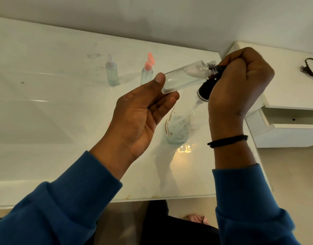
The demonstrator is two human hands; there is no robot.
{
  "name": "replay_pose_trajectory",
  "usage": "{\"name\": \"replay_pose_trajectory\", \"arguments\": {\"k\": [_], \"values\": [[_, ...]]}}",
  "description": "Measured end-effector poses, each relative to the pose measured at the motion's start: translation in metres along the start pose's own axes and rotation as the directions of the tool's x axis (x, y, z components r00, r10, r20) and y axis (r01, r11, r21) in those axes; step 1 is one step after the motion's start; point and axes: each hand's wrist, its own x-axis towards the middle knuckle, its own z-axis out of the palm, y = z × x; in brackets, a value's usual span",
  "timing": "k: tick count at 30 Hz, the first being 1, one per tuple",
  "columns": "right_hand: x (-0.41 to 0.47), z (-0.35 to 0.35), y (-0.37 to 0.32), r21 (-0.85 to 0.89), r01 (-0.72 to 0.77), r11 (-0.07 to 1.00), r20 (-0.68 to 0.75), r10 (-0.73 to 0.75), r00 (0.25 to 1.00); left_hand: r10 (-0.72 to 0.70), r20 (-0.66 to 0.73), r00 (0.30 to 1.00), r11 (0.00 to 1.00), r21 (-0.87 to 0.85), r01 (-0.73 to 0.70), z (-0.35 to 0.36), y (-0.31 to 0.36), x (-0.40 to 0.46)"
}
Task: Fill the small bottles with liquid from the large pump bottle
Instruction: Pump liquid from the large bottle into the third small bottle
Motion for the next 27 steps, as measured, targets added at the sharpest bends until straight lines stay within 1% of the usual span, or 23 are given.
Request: {"name": "replay_pose_trajectory", "arguments": {"k": [4,9,11,17,23,27], "values": [[-0.0041,0.0016,-0.0018,-0.015,-0.020,1.000,-0.001,0.020,1.000,0.004,-0.012,1.000,1.000,-0.008,-0.004,-0.0004,0.0020,-0.0012],[-0.0015,-0.0011,-0.0019,-0.027,0.015,1.000,-0.012,-0.016,1.000,0.007,-0.002,1.000,1.000,0.017,-0.007,0.0005,-0.0005,-0.0001],[-0.0037,0.0007,0.0008,-0.015,0.010,1.000,-0.008,-0.010,1.000,0.009,-0.014,1.000,1.000,0.010,-0.009,0.0001,0.0001,-0.0001],[-0.0004,-0.0026,0.0000,-0.022,0.005,1.000,-0.004,-0.005,1.000,0.011,0.007,1.000,1.000,0.010,-0.011,0.0017,0.0015,-0.0009],[-0.0005,-0.0010,0.0015,-0.015,-0.031,0.999,-0.013,0.031,0.999,0.013,0.015,1.000,1.000,0.004,-0.013,0.0013,0.0015,-0.0029],[0.0018,-0.0026,0.0005,-0.016,-0.009,1.000,-0.019,0.009,1.000,0.016,0.005,1.000,1.000,0.017,-0.016,0.0024,0.0003,-0.0024]]}}
